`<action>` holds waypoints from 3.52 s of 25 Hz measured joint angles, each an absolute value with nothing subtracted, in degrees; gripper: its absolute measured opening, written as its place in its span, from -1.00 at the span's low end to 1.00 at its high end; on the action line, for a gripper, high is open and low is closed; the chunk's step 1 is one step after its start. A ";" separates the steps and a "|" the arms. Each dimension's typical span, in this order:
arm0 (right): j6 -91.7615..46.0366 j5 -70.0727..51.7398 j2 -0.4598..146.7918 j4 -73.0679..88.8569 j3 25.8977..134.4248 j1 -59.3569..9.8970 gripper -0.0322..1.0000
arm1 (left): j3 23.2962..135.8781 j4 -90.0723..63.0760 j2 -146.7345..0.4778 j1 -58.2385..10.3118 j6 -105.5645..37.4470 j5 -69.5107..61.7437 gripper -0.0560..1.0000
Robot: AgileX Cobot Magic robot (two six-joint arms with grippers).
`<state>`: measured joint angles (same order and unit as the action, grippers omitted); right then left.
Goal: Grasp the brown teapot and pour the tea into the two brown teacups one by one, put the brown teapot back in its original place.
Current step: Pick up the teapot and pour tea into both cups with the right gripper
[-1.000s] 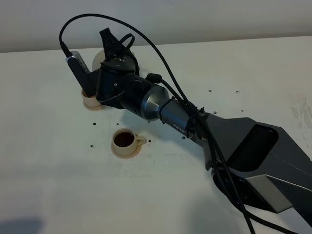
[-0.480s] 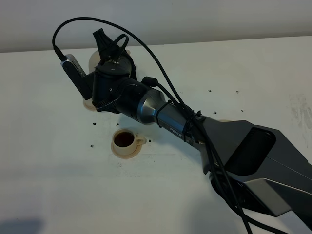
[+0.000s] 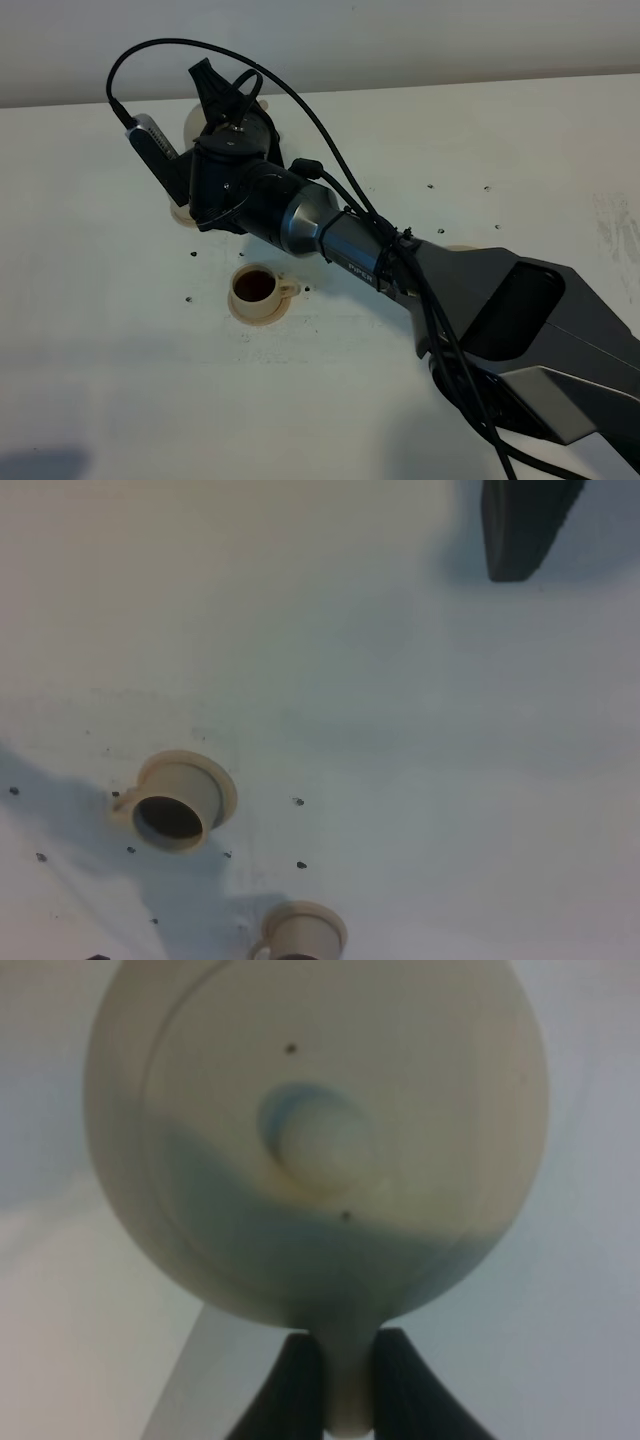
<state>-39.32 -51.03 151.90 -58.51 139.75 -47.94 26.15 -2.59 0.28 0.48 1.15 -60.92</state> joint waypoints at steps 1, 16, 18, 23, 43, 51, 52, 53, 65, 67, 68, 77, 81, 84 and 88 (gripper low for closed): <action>-39.44 -51.25 151.98 -58.54 139.75 -47.94 -0.72 | 26.15 -2.59 0.28 0.48 1.15 -60.92 0.14; -43.73 -51.88 152.46 -59.24 139.75 -49.10 -0.72 | 26.15 -2.59 0.28 0.48 1.15 -60.92 0.14; -43.84 -51.88 152.46 -59.81 139.75 -49.10 -0.72 | 26.15 -2.59 0.28 0.48 1.15 -60.92 0.14; -43.78 -51.93 152.46 -61.28 139.75 -49.14 -0.72 | 26.15 -2.59 0.28 0.48 1.15 -60.92 0.14; -43.32 -52.16 152.46 -65.13 139.75 -49.14 -0.72 | 26.15 -2.59 0.28 0.48 1.15 -60.92 0.14; -43.10 -52.16 152.46 -65.62 139.75 -49.14 -0.72 | 26.15 -2.59 0.28 0.48 1.15 -60.92 0.14; -43.10 -52.16 152.46 -65.62 139.75 -49.14 -0.72 | 26.15 -2.59 0.28 0.48 1.15 -60.92 0.14; -43.10 -52.16 152.46 -65.99 139.75 -49.14 -0.72 | 26.15 -2.59 0.28 0.48 1.15 -60.92 0.14; -43.10 -51.82 152.46 -68.45 139.75 -49.14 -0.72 | 26.15 -2.59 0.28 0.48 1.15 -60.92 0.14; -43.10 -51.75 152.46 -68.58 139.75 -49.14 -0.72 | 26.15 -2.59 0.28 0.48 1.15 -60.92 0.14; -43.10 -51.69 152.46 -68.64 139.75 -49.14 -0.72 | 26.15 -2.59 0.28 0.48 1.15 -60.92 0.14; -43.33 -51.52 152.46 -70.41 139.75 -49.14 -0.72 | 26.15 -2.59 0.28 0.48 1.15 -60.92 0.14; -43.35 -51.33 152.46 -71.12 139.75 -49.14 -0.72 | 26.15 -2.59 0.28 0.48 1.15 -60.92 0.14; -43.52 -51.08 152.46 -71.48 139.75 -49.14 -0.72 | 26.15 -2.59 0.28 0.48 1.15 -60.92 0.14; -43.75 -51.03 152.46 -71.56 139.75 -49.14 -0.72 | 26.15 -2.59 0.28 0.48 1.15 -60.92 0.14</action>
<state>-43.75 -51.03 152.46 -71.56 139.75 -49.14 26.15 -2.59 0.28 0.48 1.15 -60.92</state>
